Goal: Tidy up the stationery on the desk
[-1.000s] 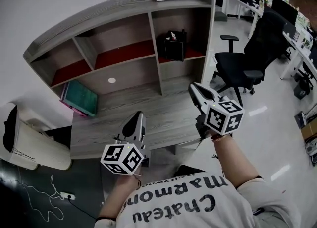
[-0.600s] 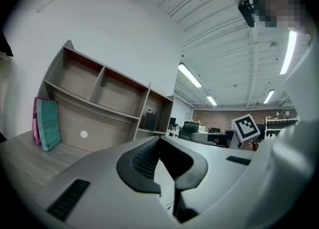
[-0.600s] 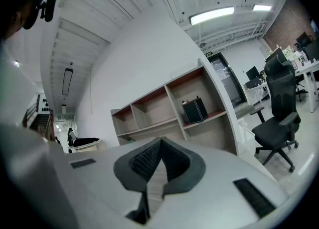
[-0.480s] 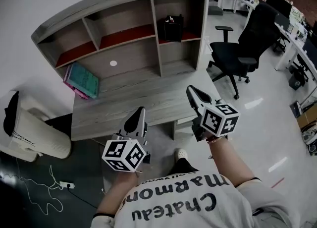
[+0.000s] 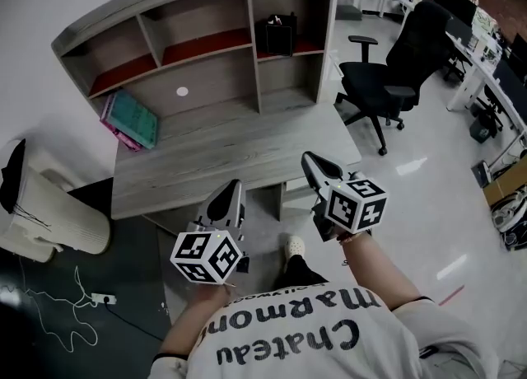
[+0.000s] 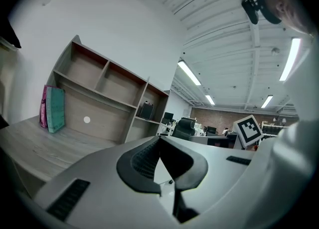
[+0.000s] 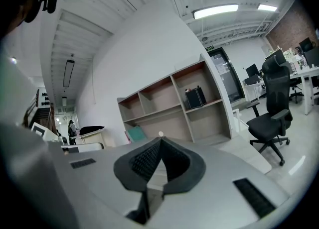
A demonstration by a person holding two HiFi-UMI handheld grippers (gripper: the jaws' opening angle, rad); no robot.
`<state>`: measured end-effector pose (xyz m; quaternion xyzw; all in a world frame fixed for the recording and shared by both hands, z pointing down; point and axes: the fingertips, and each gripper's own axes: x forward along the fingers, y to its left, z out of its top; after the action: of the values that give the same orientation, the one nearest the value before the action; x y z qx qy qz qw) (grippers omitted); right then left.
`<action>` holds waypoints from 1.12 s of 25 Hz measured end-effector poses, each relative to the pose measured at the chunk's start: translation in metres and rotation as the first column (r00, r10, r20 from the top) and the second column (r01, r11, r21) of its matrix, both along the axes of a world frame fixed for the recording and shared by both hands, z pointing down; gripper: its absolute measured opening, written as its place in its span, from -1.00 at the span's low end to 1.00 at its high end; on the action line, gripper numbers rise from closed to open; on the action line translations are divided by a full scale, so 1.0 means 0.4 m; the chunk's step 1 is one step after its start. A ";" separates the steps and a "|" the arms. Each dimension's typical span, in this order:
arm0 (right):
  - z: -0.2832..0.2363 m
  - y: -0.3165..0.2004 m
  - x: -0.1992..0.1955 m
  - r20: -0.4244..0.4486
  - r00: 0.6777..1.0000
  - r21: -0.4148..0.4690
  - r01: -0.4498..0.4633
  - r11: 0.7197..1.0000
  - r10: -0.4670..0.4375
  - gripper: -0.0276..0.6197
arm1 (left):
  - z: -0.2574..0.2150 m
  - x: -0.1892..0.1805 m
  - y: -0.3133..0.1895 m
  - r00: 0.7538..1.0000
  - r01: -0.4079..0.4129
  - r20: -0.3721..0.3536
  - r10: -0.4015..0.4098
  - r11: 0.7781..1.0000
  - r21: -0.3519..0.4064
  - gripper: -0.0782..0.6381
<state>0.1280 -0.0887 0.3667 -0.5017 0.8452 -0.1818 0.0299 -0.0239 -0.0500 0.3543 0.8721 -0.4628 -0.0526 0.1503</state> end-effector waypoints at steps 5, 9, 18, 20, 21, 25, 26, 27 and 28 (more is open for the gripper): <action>0.037 0.032 -0.017 -0.046 0.999 -0.023 0.015 1.000 -0.016 -0.87 | 0.028 -0.001 0.016 1.000 0.004 -0.008 -0.004 1.000 -0.024 -0.74; 0.052 0.044 -0.008 -0.068 0.998 -0.033 -0.014 0.999 0.012 -0.87 | 0.038 0.003 0.024 1.000 0.001 -0.005 -0.001 0.999 -0.035 -0.74; 0.075 0.055 -0.012 -0.101 0.995 -0.059 -0.021 0.998 0.015 -0.88 | 0.047 -0.002 0.035 1.000 0.006 -0.009 -0.007 0.999 -0.043 -0.74; 0.076 0.057 -0.015 -0.104 0.995 -0.061 -0.017 0.998 0.010 -0.88 | 0.048 -0.004 0.036 1.000 0.008 -0.012 -0.009 0.999 -0.044 -0.74; 0.076 0.057 -0.016 -0.103 0.995 -0.061 -0.017 0.998 0.010 -0.88 | 0.048 -0.004 0.037 1.000 0.008 -0.013 -0.008 0.999 -0.044 -0.74; 0.075 0.055 -0.015 -0.099 0.995 -0.060 -0.020 0.998 0.014 -0.88 | 0.051 -0.004 0.039 1.000 0.005 -0.016 -0.006 0.999 -0.045 -0.74; 0.076 0.056 -0.014 -0.100 0.995 -0.061 -0.020 0.998 0.014 -0.88 | 0.052 -0.003 0.040 1.000 0.006 -0.016 -0.006 0.999 -0.046 -0.74; 0.077 0.057 -0.013 -0.100 0.995 -0.063 -0.020 0.998 0.014 -0.88 | 0.052 -0.003 0.041 1.000 0.006 -0.017 -0.007 0.999 -0.047 -0.74; 0.079 0.060 -0.012 -0.099 0.995 -0.066 -0.020 0.998 0.013 -0.88 | 0.051 -0.002 0.042 1.000 0.006 -0.017 -0.007 0.999 -0.048 -0.74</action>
<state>0.1230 -0.0647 0.3982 -0.5179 0.8349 -0.1845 -0.0271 -0.0246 -0.0331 0.3749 0.8662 -0.4653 -0.0497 0.1751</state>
